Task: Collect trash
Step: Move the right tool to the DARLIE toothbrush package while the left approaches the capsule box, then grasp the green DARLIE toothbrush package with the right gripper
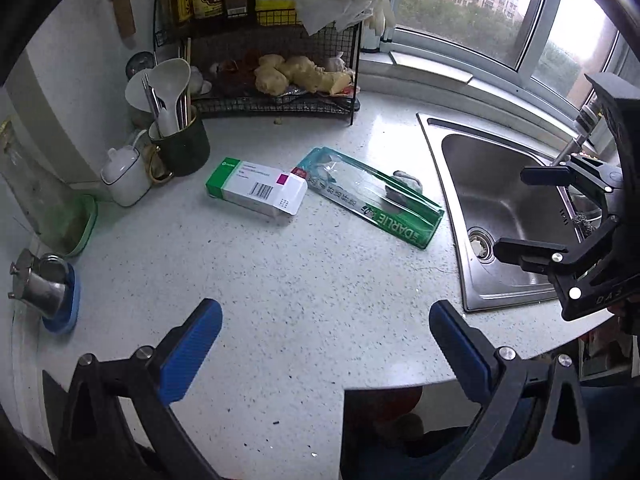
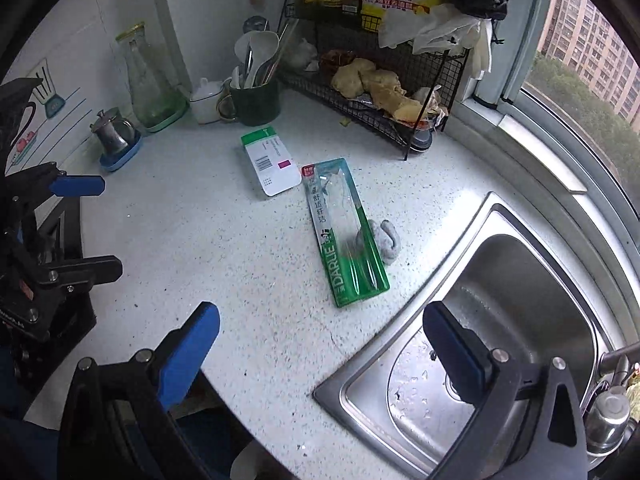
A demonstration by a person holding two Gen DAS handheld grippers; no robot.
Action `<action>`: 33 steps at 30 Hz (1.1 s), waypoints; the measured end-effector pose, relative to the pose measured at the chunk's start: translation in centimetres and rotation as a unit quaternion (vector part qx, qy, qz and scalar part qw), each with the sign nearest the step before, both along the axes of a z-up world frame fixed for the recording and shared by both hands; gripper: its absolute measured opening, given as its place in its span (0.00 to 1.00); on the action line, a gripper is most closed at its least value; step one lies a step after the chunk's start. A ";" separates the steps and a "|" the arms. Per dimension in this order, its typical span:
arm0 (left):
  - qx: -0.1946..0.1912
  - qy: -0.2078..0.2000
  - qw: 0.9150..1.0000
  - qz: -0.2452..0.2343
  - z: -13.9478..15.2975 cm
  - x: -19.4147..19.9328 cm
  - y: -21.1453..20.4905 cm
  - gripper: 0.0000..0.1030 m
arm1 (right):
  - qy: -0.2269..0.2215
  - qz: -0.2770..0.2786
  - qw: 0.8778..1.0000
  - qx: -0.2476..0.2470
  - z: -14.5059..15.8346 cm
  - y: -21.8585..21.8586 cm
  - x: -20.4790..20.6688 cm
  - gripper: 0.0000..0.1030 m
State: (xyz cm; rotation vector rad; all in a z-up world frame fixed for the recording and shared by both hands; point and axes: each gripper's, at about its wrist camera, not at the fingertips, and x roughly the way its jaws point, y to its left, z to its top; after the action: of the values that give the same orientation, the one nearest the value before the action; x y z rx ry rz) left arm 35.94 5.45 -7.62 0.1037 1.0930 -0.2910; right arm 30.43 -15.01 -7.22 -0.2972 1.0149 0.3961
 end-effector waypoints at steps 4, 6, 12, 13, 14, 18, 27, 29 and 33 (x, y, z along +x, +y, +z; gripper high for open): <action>-0.010 0.013 1.000 -0.009 -1.6 3.0 1.1 1.00 | 0.021 0.005 0.999 -0.025 -2.0 1.4 3.5 0.99; -0.005 0.019 1.000 -0.012 -2.4 4.5 1.6 1.00 | 0.033 0.004 0.999 -0.030 -2.8 1.8 5.0 0.99; -0.005 0.046 0.999 -0.001 -5.1 8.4 3.1 1.00 | 0.056 0.020 0.997 -0.050 -4.9 3.2 9.2 0.93; -0.009 0.051 0.999 0.000 -5.5 8.9 3.3 1.00 | 0.061 0.022 0.996 -0.055 -5.3 3.4 9.8 0.93; -0.011 0.054 0.999 0.000 -5.8 9.2 3.5 1.00 | 0.064 0.024 0.996 -0.058 -5.7 3.5 10.6 0.93; -0.011 0.065 0.998 0.002 -6.8 10.3 4.2 1.00 | 0.084 0.022 0.995 -0.059 -7.2 3.5 13.7 0.88; -0.032 0.081 0.996 0.002 -7.8 11.4 5.4 1.00 | 0.130 0.036 0.988 -0.074 -10.0 4.5 17.0 0.69; -0.032 0.079 0.996 -0.001 -7.8 11.6 5.4 1.00 | 0.132 0.047 0.987 -0.081 -10.3 5.1 17.1 0.68; -0.025 0.082 0.996 -0.004 -8.0 11.6 5.4 1.00 | 0.144 0.059 0.984 -0.085 -10.8 5.9 17.5 0.56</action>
State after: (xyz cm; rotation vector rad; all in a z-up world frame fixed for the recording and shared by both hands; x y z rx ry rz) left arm 47.57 10.88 -15.67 0.0399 1.2482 -0.3396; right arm 47.91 -9.11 -17.97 -0.4654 1.3220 0.4689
